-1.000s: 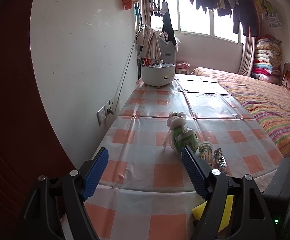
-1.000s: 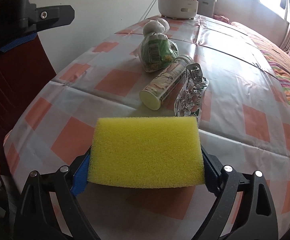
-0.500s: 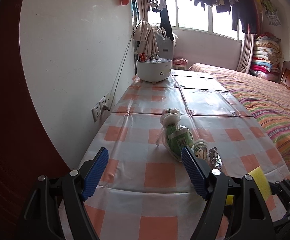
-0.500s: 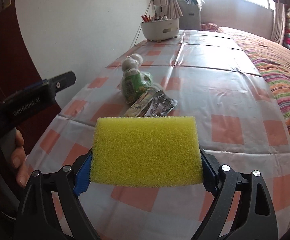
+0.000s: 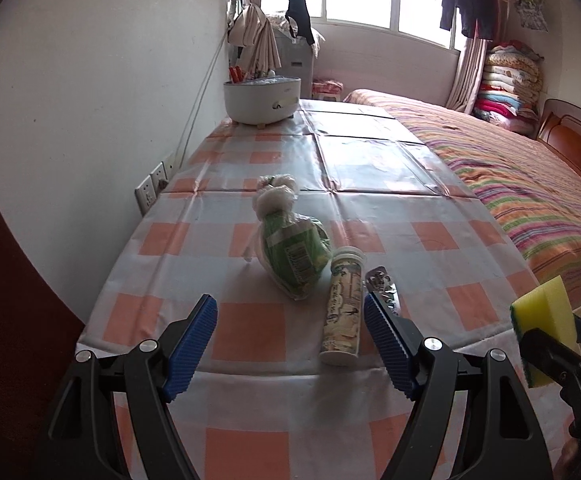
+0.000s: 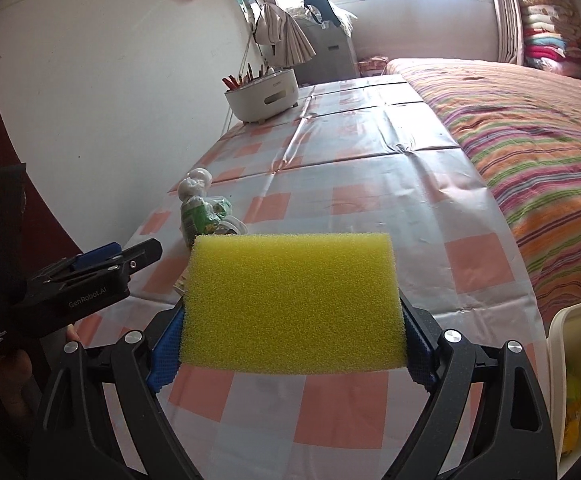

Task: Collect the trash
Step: 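Grasp the silver blister pack with the left gripper while right carries the sponge toward the bin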

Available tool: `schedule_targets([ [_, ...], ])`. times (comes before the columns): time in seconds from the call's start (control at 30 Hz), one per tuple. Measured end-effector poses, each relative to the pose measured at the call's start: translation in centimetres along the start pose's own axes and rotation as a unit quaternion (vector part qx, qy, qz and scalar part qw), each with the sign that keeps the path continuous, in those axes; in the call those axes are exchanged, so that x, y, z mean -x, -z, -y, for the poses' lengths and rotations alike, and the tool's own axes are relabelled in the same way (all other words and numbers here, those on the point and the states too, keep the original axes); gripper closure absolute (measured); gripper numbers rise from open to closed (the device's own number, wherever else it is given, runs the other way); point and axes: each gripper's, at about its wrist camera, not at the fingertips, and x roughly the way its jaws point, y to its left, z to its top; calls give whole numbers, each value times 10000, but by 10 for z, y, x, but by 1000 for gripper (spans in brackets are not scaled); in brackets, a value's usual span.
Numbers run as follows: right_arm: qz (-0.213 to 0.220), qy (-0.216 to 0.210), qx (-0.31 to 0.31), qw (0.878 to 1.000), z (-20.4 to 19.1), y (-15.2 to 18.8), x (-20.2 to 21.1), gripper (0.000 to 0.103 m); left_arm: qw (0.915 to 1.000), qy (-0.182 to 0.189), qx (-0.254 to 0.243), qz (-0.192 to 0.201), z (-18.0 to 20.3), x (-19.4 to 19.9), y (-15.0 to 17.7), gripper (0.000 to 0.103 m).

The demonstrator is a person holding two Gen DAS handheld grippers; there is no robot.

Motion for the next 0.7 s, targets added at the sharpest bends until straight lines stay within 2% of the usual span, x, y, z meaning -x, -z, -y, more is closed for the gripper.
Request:
schedule_targets([
  [0.3,78,-111,-257,9996,20,-2,7,17,9942,990,69,-405,27,-13,-3,29],
  [0.37,122,-120,-314,9994,26,-3,9,17,9878,1440,95,-589,30,-15,-5,29],
  [0.47,165,-153,-439,9988,33,-4,11,17,9736,2100,291,-849,28,-19,-8,29],
  [0.57,194,-226,-500,9983,34,-5,13,17,9618,2440,627,-1069,20,-26,-12,29],
  [0.7,215,-256,-462,9984,35,-5,16,17,9478,2691,1034,-1362,12,-42,-14,30],
])
